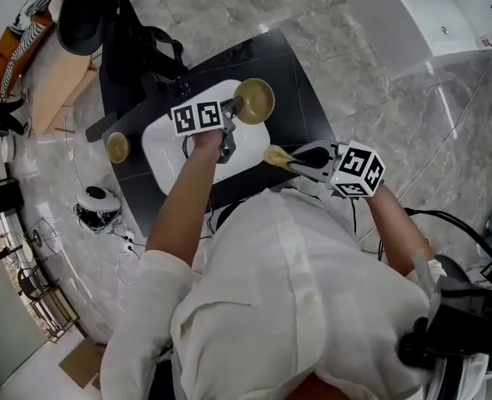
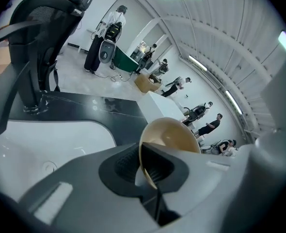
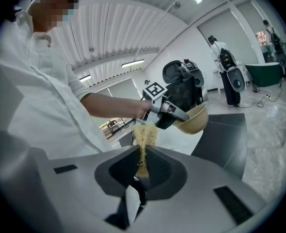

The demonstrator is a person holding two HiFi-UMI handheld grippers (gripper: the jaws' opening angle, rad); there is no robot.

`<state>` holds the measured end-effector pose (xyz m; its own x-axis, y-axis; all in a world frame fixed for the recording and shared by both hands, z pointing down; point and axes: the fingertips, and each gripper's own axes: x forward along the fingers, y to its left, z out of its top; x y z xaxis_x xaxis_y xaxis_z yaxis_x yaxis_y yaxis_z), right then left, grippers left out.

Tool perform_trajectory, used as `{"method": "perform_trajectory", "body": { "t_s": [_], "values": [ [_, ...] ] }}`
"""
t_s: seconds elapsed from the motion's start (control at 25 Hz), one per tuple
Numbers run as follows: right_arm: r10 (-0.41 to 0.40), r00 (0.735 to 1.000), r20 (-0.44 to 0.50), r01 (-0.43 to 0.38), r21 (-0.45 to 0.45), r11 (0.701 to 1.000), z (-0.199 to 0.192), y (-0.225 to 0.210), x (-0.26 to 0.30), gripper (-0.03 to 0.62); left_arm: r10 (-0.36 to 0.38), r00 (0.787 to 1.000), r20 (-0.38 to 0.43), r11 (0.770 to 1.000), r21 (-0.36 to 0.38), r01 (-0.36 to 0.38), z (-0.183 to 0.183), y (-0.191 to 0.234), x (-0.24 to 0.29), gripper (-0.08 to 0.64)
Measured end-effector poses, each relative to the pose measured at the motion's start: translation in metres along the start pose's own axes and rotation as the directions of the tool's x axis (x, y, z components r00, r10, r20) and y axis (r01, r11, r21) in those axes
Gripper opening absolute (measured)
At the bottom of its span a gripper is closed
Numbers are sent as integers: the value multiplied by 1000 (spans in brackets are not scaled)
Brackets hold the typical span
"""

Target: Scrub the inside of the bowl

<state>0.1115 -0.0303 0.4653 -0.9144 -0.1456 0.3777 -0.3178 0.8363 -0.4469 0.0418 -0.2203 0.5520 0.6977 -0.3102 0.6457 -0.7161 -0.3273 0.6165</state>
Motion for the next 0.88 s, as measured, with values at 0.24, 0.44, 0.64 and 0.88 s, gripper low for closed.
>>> {"method": "perform_trajectory", "body": {
  "t_s": [0.24, 0.44, 0.64, 0.88],
  "values": [
    [-65, 998, 14, 65, 35, 997, -16, -18, -22, 31, 121, 992, -43, 991, 66, -118, 7, 13, 44, 14],
    [-115, 992, 41, 113, 68, 991, -19, -31, -33, 31, 192, 979, -68, 978, 92, -185, 11, 23, 69, 14],
    [-141, 988, 59, 134, 109, 985, -28, -37, -42, 31, 271, 959, -85, 956, 139, -258, 16, 35, 88, 14],
    [-162, 985, 59, 153, 133, 979, -39, -40, -47, 31, 323, 941, -106, 936, 186, -300, 17, 43, 95, 18]
  ]
}}
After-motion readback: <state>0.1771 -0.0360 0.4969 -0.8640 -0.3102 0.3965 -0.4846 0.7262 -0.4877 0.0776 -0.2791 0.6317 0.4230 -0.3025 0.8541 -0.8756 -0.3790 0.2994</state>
